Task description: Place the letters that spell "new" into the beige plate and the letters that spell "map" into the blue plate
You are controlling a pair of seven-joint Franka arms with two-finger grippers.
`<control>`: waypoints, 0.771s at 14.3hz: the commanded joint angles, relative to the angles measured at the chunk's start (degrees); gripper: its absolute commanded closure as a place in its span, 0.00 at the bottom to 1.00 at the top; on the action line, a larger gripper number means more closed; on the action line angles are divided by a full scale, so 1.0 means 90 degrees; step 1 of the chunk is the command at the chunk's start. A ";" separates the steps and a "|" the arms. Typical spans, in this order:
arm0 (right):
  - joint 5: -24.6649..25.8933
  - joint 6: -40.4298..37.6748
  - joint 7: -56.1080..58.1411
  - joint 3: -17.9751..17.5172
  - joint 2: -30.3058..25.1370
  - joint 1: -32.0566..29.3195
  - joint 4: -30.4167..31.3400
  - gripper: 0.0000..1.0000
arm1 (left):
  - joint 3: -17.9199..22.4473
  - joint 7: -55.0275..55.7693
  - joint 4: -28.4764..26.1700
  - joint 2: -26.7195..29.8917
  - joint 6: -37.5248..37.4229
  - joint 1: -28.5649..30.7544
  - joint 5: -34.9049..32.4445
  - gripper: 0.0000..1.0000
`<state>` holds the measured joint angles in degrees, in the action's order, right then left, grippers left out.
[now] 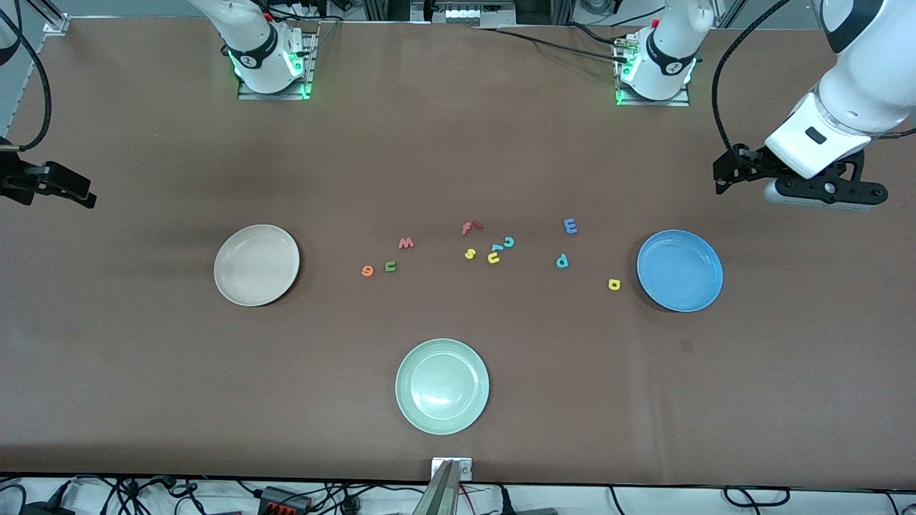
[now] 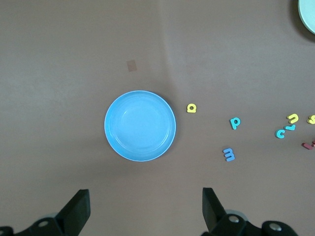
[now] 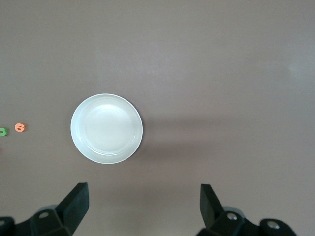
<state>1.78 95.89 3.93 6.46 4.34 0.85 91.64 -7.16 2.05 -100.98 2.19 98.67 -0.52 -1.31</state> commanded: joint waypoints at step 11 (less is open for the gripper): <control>-0.0060 0.0069 0.0002 -0.0034 0.0152 0.0159 0.0042 0.00 | -0.0024 -0.0130 0.0116 -0.0164 -0.0133 -0.0039 0.0146 0.00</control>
<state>1.75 96.33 4.06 6.13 5.77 2.15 91.73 -7.18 2.02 -100.98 1.92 98.53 -0.54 -1.31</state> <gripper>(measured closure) 0.000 0.000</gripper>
